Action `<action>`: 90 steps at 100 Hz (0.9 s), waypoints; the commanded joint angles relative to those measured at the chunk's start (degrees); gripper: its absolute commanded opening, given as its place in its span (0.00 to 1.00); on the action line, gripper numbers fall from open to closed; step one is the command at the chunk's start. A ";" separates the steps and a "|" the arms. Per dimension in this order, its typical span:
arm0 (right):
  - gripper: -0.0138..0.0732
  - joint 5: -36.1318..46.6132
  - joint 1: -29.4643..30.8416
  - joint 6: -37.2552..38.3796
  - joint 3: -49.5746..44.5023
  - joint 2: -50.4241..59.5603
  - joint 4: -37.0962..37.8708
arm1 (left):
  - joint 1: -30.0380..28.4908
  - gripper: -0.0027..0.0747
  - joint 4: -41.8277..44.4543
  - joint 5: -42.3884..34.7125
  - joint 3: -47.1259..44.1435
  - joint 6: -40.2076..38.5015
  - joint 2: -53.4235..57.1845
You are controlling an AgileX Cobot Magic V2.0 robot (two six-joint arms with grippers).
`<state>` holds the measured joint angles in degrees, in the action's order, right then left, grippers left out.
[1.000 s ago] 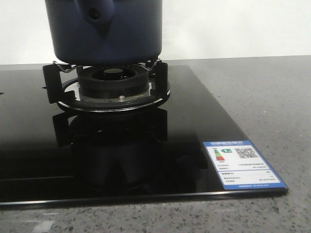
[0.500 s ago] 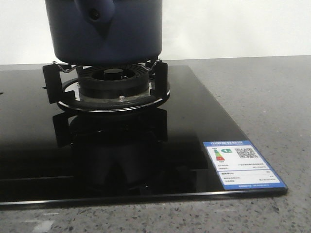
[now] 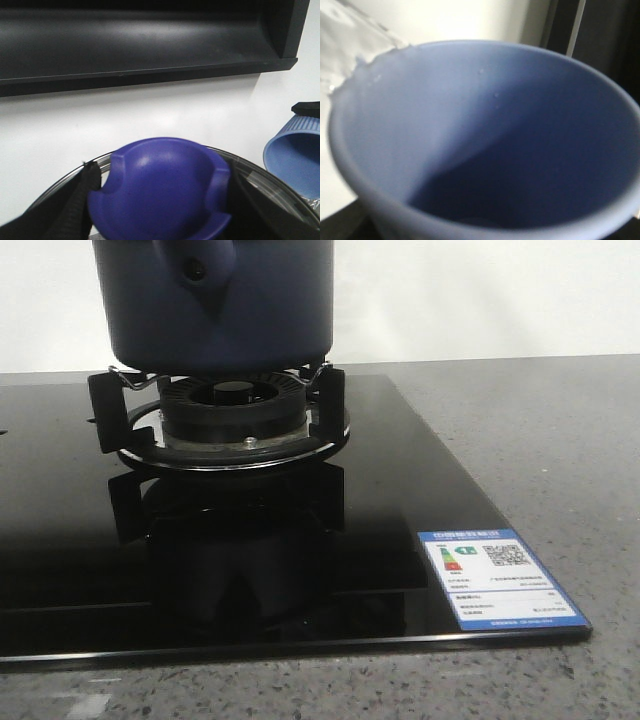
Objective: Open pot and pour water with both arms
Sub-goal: 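Tilt the cup over the open pot with the right gripper to pour water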
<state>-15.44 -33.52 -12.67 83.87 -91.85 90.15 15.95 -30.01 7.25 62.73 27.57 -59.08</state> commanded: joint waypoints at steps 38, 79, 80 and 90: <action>0.46 0.64 -0.08 -0.22 2.18 2.77 4.46 | -0.16 0.44 -0.79 -5.66 2.24 -0.04 0.95; 0.46 -0.08 -0.08 3.80 2.18 2.77 4.23 | -0.16 0.44 -0.79 -5.66 2.24 -0.04 0.95; 0.46 -0.08 -0.08 4.31 2.18 2.77 4.13 | -0.16 0.44 -0.79 -5.66 2.24 -0.04 0.95; 0.46 -2.40 -0.08 13.99 2.18 2.77 2.65 | -0.16 0.44 -0.79 -5.66 2.24 -0.04 0.95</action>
<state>-15.24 -33.52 -5.99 83.87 -91.85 92.38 15.95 -30.01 7.25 62.73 27.57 -59.08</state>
